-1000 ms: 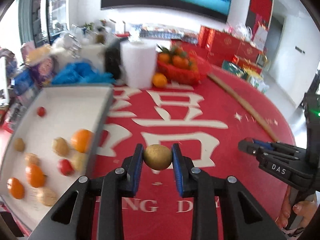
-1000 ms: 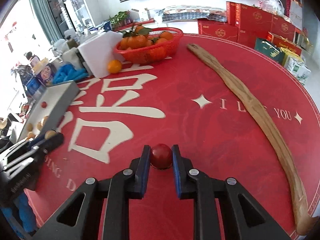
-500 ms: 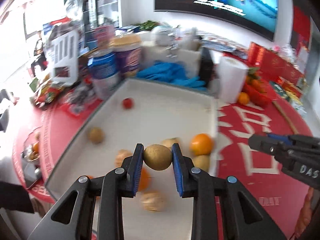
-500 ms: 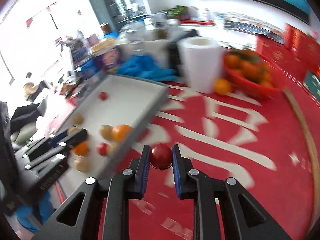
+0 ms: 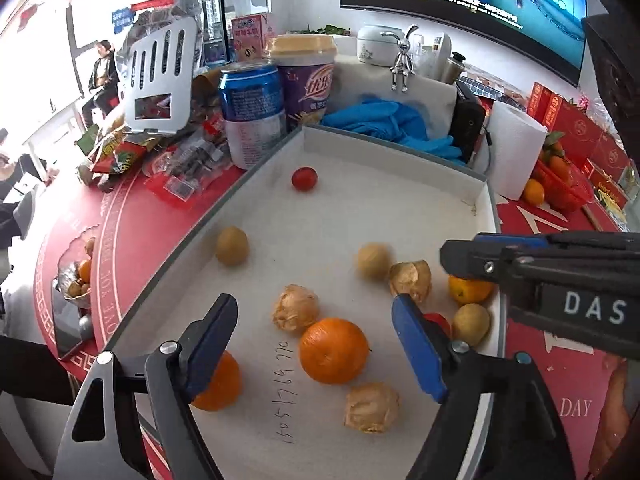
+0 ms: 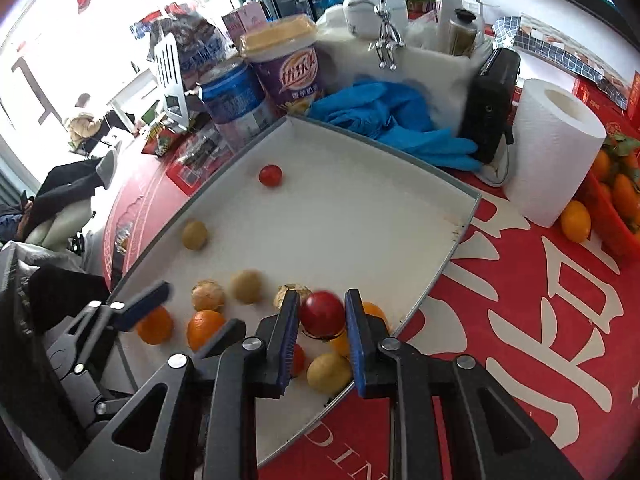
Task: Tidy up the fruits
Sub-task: 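Carry the tomato and kiwi into the white tray and open both grippers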
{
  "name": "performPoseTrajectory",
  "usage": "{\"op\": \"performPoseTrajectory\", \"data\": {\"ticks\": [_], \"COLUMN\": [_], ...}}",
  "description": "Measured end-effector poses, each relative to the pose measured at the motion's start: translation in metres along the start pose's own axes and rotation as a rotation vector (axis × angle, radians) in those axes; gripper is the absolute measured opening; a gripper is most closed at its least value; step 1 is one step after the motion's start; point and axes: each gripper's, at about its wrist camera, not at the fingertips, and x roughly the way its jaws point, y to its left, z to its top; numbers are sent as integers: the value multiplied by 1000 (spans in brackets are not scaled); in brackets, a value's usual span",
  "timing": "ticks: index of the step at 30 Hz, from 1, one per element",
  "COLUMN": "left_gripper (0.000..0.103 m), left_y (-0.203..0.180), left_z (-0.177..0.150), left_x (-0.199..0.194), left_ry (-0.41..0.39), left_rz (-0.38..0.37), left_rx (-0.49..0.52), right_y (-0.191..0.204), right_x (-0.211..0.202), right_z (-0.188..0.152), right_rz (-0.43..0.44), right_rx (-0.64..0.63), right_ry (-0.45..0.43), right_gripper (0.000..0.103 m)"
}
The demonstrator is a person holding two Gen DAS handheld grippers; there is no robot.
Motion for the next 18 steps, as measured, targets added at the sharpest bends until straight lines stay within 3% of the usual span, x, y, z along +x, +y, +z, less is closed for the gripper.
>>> {"op": "performPoseTrajectory", "data": {"ticks": [1,2,4,7,10,12,14,18], "left_gripper": [85,86,87,89,103,103,103,103], "left_y": [1,2,4,4,4,5,5,3], "left_z": [1,2,2,1,0,0,1,1], "left_x": [1,3,7,8,5,1,-1,2], "left_ry": [9,24,51,63,52,31,22,56], "left_rz": [-7,-17,-40,-16,-14,-24,-13,3], "left_rx": [-5,-13,-29,-33,-38,-46,-55,-44], "right_y": [1,1,3,10,9,6,4,3], "right_x": [1,0,-8,-20,-23,-23,-21,-21], "right_z": [2,3,3,4,3,1,-1,-7], "right_rz": [4,-1,-37,-80,-112,-114,-132,-161], "right_rx": [-1,-3,-16,-54,-57,-51,-48,-68], "right_ry": [3,0,-38,-70,-40,-20,2,20], "right_gripper": [48,77,94,94,94,95,103,103]}}
